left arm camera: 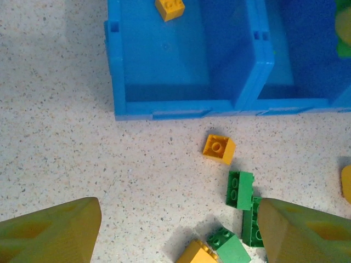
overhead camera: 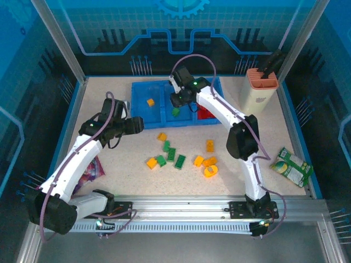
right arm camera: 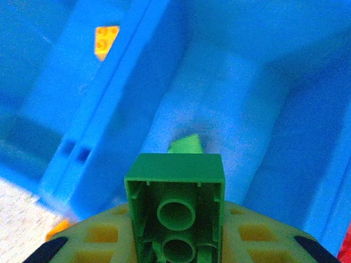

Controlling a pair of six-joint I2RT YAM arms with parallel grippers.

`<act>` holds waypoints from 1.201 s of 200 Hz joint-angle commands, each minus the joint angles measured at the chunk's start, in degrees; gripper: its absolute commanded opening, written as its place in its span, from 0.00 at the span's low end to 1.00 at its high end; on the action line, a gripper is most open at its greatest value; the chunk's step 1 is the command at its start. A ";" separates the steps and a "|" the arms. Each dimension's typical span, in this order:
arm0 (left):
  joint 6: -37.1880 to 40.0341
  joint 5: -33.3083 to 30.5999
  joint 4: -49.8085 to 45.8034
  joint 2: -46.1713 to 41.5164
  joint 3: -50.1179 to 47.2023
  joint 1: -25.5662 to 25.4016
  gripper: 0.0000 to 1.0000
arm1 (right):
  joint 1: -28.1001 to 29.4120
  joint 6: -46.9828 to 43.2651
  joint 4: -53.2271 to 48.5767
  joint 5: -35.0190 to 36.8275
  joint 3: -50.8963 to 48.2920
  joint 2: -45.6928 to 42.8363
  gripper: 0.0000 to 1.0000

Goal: Sort the legos into containers by color
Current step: Place the lego in the container, then pick up the lego from the bottom-center of the table.

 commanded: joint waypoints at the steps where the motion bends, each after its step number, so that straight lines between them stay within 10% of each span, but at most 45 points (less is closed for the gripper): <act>1: -0.62 -0.59 -1.63 -1.29 -1.14 0.52 0.77 | -1.91 -3.77 -5.45 0.56 7.06 8.01 0.26; 116: -0.52 -1.86 -2.60 -0.41 0.21 0.55 0.78 | -3.59 -4.71 -5.74 -2.08 12.99 11.01 0.51; 185: 0.14 -1.31 -1.39 0.58 0.41 0.55 0.79 | -0.29 -8.74 -0.88 -4.90 -3.35 -5.70 0.53; 240: 0.33 -0.95 -0.41 0.71 -0.06 0.55 0.80 | 4.63 15.88 -4.89 -3.84 -27.30 -20.84 0.49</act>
